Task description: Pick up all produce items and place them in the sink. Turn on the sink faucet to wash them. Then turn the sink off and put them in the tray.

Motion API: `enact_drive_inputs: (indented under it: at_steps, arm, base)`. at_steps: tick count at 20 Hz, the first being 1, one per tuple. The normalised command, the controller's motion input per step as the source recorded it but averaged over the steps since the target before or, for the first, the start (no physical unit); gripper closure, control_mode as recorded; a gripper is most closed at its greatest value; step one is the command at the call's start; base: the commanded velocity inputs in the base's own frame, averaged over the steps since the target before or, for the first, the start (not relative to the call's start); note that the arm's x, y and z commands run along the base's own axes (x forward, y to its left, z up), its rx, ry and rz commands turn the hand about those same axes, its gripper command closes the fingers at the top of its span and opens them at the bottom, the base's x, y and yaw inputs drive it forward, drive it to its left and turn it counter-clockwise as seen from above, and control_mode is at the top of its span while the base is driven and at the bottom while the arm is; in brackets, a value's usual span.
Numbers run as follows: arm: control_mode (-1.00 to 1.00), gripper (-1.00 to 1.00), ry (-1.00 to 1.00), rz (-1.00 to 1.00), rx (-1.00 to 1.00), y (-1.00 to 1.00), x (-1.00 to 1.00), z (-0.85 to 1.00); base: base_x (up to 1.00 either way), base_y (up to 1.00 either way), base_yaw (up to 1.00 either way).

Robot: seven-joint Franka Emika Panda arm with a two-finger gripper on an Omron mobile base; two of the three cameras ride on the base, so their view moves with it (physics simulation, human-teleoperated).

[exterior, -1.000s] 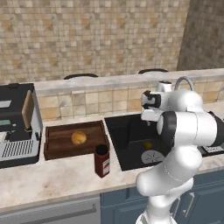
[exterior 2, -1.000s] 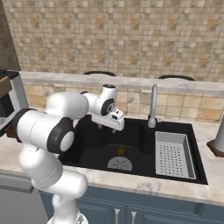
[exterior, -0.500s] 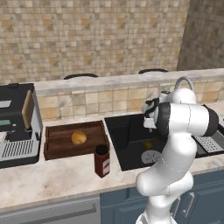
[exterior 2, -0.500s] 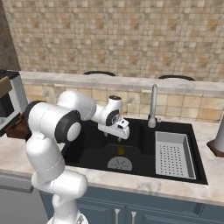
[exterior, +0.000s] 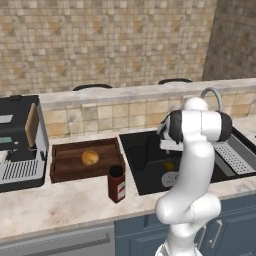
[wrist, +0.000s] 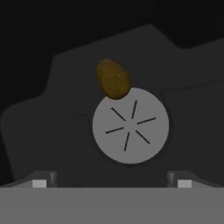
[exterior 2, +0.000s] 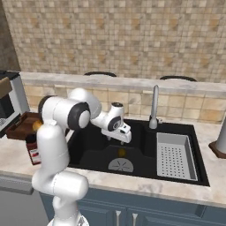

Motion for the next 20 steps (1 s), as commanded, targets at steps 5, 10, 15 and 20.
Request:
enact_drive_inputs:
  at_steps: [5, 10, 15, 20]
  arm:
    - [-1.0, -1.0, 0.0, 0.0, 0.0, -0.1, 0.48, -0.38]
    - [-1.0, -1.0, 0.0, 0.0, 0.0, -0.18, 0.49, -0.45]
    - [-1.0, -1.0, 0.0, 0.0, 0.0, -0.07, 0.37, -0.53]
    - [-1.0, -1.0, 0.0, 0.0, 0.0, -0.05, 0.27, -0.52]
  base:
    - [0.0, 0.0, 0.0]
    - [0.0, 0.0, 0.0]
    - [0.0, 0.0, 0.0]
    - [0.0, 0.0, 0.0]
